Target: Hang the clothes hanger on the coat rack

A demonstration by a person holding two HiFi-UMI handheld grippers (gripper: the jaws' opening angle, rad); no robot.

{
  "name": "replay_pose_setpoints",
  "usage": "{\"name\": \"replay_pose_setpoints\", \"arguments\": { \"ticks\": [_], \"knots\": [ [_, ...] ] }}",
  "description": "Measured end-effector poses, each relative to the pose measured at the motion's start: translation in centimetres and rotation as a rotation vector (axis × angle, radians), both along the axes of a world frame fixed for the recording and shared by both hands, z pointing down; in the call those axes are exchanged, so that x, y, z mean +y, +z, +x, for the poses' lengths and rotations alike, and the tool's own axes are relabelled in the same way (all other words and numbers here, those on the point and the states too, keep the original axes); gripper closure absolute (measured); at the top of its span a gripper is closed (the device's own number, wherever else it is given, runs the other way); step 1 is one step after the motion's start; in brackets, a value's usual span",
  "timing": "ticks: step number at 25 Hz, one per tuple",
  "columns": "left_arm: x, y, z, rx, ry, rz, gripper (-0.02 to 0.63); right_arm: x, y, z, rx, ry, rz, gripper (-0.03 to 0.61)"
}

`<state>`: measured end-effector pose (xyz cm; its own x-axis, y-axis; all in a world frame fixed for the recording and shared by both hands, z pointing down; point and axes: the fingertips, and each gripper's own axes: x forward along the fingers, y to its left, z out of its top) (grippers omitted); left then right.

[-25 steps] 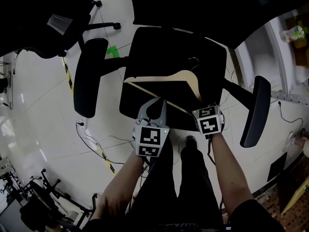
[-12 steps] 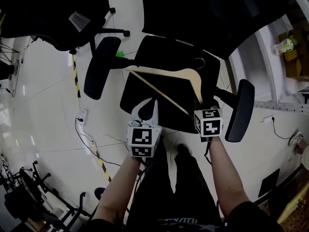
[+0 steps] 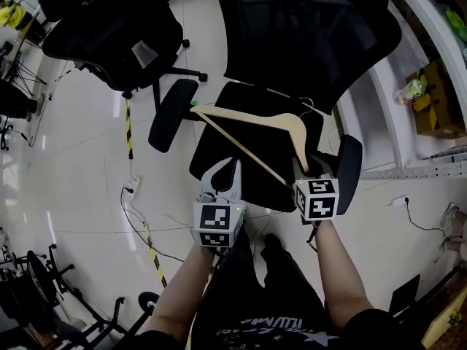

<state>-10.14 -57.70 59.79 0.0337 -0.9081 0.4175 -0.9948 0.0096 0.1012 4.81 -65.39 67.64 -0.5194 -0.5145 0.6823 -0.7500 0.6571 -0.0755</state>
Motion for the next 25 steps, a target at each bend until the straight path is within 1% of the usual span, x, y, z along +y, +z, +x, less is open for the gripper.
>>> {"name": "replay_pose_setpoints", "arguments": {
  "ticks": [3,6,9,12,15,16,19,21,25],
  "knots": [
    [-0.2,-2.2,0.1,-0.009,-0.005,0.034,0.609,0.0,-2.5,0.0,-0.023,-0.012,0.036,0.482],
    [-0.6,-5.0,1.1,-0.011,0.005,0.067,0.609,0.0,-4.9,0.2,-0.037,-0.032,0.077,0.482],
    [-0.2,-7.8,2.5,-0.04,0.025,0.107,0.609,0.5,-7.3,0.7,-0.069,-0.046,0.096,0.482],
    [0.8,-10.3,3.5,-0.075,0.036,0.147,0.609,1.4,-9.4,2.2,-0.106,-0.054,0.105,0.482],
    [2.2,-12.7,3.5,-0.143,-0.002,0.2,0.609,1.9,-10.8,3.7,-0.127,-0.065,0.116,0.482],
    [2.7,-13.4,3.7,-0.154,-0.016,0.211,0.609,2.0,-11.1,4.2,-0.133,-0.071,0.119,0.482],
    [4.4,-14.6,5.2,-0.158,-0.057,0.222,0.609,2.4,-12.1,5.5,-0.146,-0.099,0.133,0.482],
    [5.1,-15.4,6.5,-0.146,-0.077,0.22,0.609,2.6,-12.8,6.0,-0.146,-0.126,0.148,0.482],
    [5.9,-17.0,8.5,-0.149,-0.085,0.241,0.609,3.0,-14.1,7.4,-0.13,-0.159,0.184,0.482]
  ]
}}
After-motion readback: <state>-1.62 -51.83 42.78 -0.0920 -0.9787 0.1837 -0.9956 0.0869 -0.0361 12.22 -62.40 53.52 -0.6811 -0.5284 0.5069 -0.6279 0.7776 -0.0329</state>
